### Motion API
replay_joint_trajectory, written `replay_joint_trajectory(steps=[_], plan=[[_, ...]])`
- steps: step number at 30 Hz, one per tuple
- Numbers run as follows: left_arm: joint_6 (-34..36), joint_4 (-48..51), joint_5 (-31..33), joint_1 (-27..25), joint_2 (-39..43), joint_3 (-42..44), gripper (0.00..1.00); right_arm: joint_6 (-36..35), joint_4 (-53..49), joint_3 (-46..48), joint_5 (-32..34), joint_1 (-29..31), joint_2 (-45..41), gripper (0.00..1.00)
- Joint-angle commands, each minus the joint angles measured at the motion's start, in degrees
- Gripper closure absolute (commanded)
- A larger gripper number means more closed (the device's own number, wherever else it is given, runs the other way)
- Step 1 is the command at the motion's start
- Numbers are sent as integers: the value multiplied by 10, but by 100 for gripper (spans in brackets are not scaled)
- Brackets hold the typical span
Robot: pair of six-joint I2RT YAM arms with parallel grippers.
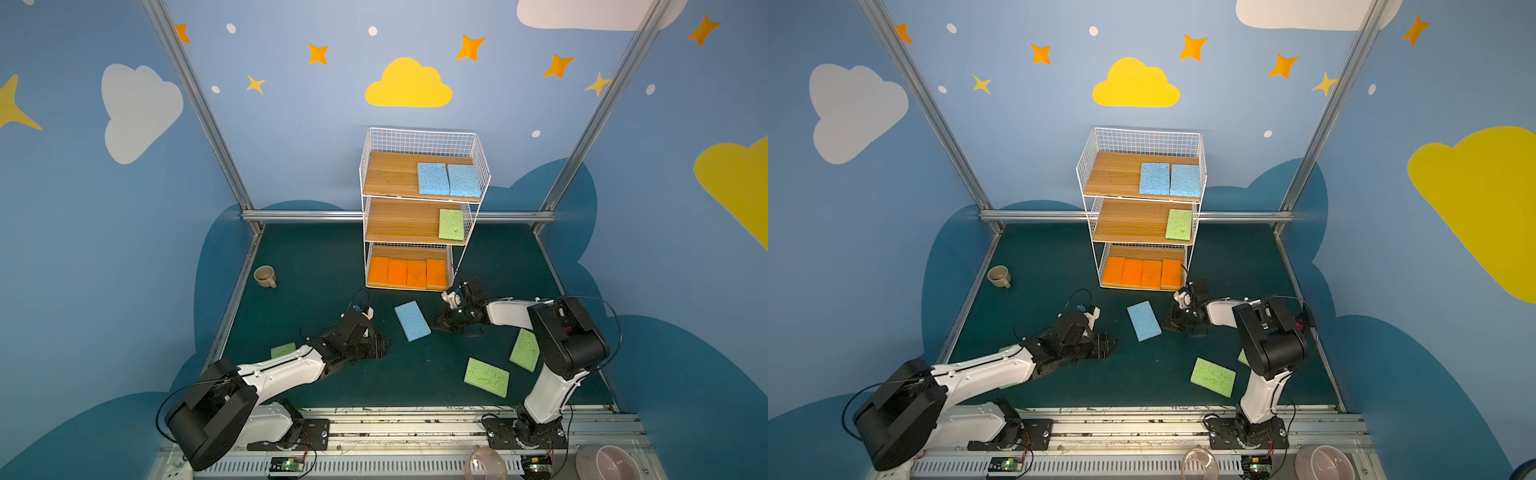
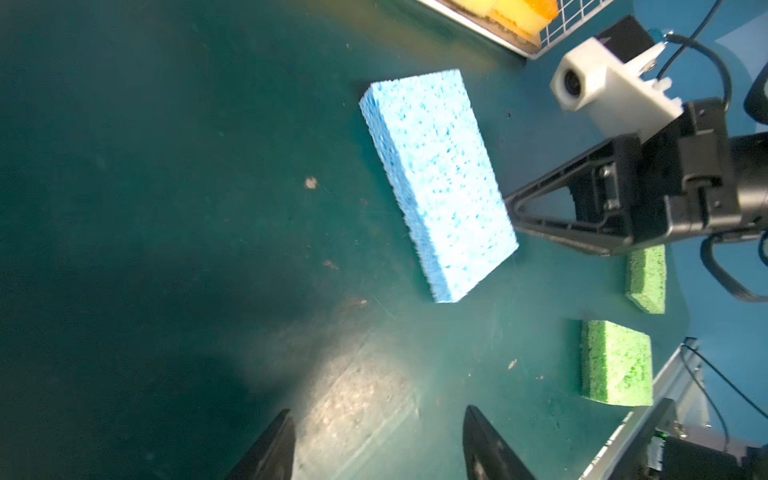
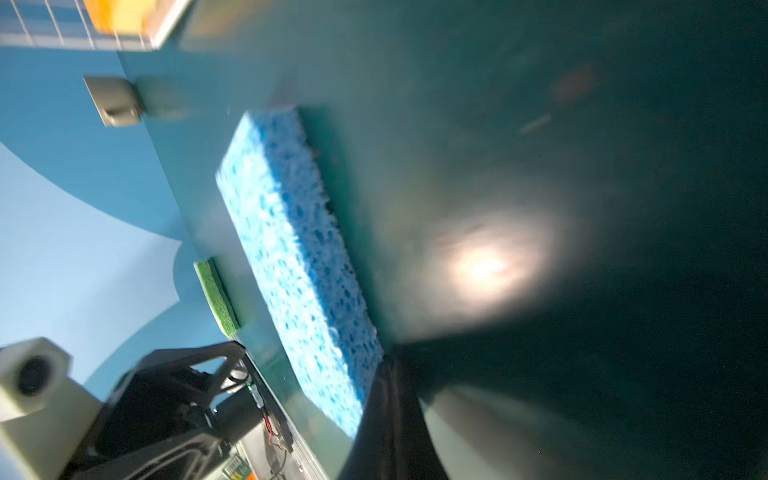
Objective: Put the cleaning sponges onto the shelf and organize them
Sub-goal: 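Close the left gripper on the blue sponge and lift it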
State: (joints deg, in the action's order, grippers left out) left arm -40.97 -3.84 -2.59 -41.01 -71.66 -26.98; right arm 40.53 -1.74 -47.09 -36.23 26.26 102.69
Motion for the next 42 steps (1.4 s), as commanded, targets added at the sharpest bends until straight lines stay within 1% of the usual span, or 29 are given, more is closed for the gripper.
replay_joint_trajectory(steps=[1, 4, 8, 10, 11, 12, 13, 14, 15, 16, 20, 23, 25, 27, 29, 31, 32, 37, 42], plan=[[52, 33, 32, -3, 16, -11, 37, 20, 1, -5, 18, 29, 12, 99], [139, 62, 54, -11, 23, -35, 37, 22, 1, 1, 22, 30, 1, 98], [265, 97, 57, -17, 13, -77, 36, 12, -13, 9, 25, 24, -35, 95], [338, 86, 41, -22, 10, -83, 34, 5, -19, 17, 25, 18, -62, 94], [354, 64, 37, -22, 12, -76, 32, 1, -23, 20, 24, 15, -74, 93], [367, 26, 23, -22, 14, -61, 26, -5, -27, 25, 21, 11, -89, 93], [386, -20, 3, -23, 17, -44, 18, -11, -29, 29, 16, 5, -103, 94], [403, -57, -1, -27, 17, -35, 11, -16, -33, 32, 12, 0, -114, 95], [423, -80, 2, -35, 15, -37, 6, -22, -40, 34, 9, -7, -128, 95], [450, -78, -3, -37, 11, -52, 7, -28, -49, 37, 5, -14, -141, 95], [547, -3, -22, -38, -21, -132, 8, -46, -76, 50, -16, -50, -192, 94], [621, 67, -46, -43, -64, -189, 9, -57, -91, 62, -30, -77, -227, 93], [678, 116, -69, -47, -94, -220, 12, -64, -98, 72, -42, -94, -248, 94], [720, 134, -75, -54, -118, -235, 17, -70, -102, 81, -55, -109, -263, 95], [757, 168, -74, -60, -142, -257, 25, -76, -107, 82, -67, -125, -274, 95], [787, 212, -69, -61, -161, -277, 45, -81, -106, 106, -85, -148, -284, 96], [801, 220, -67, -61, -166, -277, 47, -83, -103, 112, -92, -156, -287, 96], [830, 182, -58, -61, -172, -248, 43, -92, -89, 131, -125, -195, -286, 96], [852, 177, -32, -63, -220, -262, 44, -89, -66, 138, -151, -207, -267, 96]])
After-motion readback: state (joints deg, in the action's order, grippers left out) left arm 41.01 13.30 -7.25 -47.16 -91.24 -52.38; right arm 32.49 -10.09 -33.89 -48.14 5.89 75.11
